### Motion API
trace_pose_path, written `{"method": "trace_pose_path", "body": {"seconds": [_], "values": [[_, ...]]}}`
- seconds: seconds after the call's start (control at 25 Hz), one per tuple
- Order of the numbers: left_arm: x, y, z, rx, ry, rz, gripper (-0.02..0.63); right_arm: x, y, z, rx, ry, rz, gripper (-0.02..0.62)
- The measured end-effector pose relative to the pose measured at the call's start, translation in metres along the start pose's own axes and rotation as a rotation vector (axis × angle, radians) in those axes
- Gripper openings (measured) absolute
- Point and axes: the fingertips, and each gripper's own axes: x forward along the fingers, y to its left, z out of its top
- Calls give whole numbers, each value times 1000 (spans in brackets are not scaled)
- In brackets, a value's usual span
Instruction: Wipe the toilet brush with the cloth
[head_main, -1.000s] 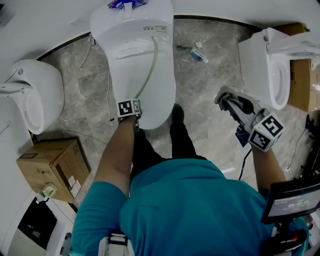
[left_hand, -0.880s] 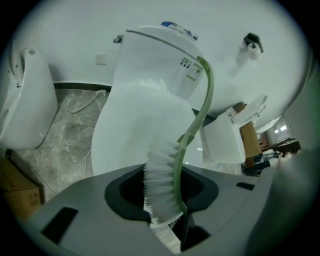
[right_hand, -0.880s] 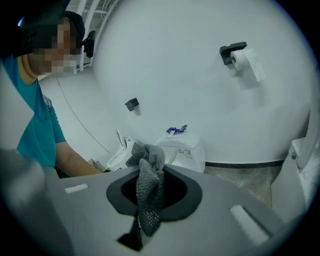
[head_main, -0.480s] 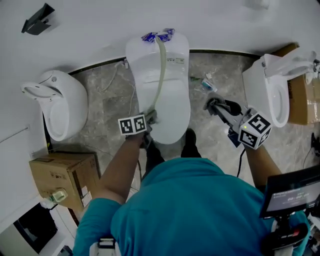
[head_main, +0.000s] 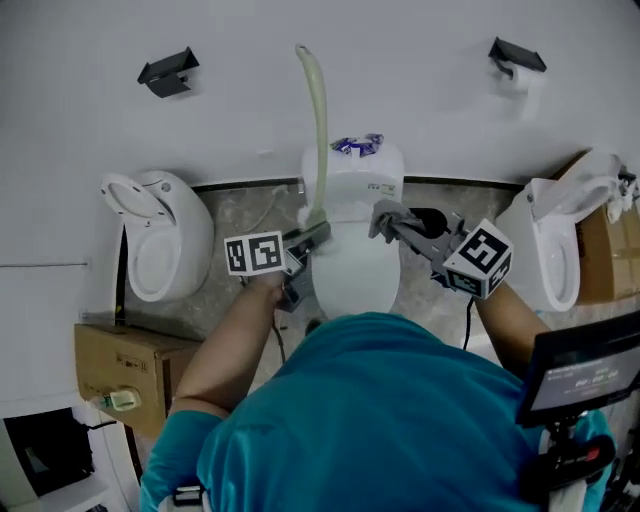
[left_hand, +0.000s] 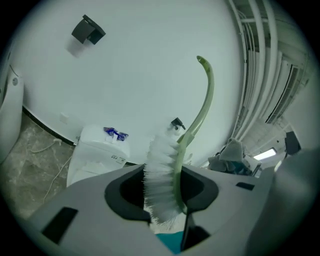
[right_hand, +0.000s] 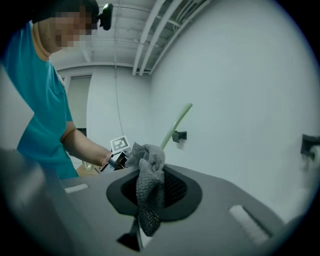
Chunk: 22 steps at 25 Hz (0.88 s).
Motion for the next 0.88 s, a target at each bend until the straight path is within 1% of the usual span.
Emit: {"method": "trace_pose_path", "body": {"seconds": [0.16, 0.24, 0.36, 0.48, 0.6, 0.68, 0.88], "values": [[-18, -35, 17, -29, 12, -51, 156, 29, 31, 39, -207, 2, 67, 31], [-22, -49, 23, -24, 18, -72, 156, 45, 40, 49, -282, 13, 94, 31], [-20, -69, 32, 10, 25, -97, 156, 63, 46, 50, -363, 53, 130, 31], [-16, -83, 35, 58, 46, -108, 156, 74, 45, 41, -434, 116, 145, 31], [-15, -89, 34, 98, 65, -104, 156, 79, 40, 36, -464, 155, 133, 31], [-14, -90, 35, 105, 66, -100, 155, 80, 36, 36, -501, 170, 111, 31], [-10, -90, 40, 104, 67, -91, 156, 82, 29, 35, -677, 211, -3, 31]]}}
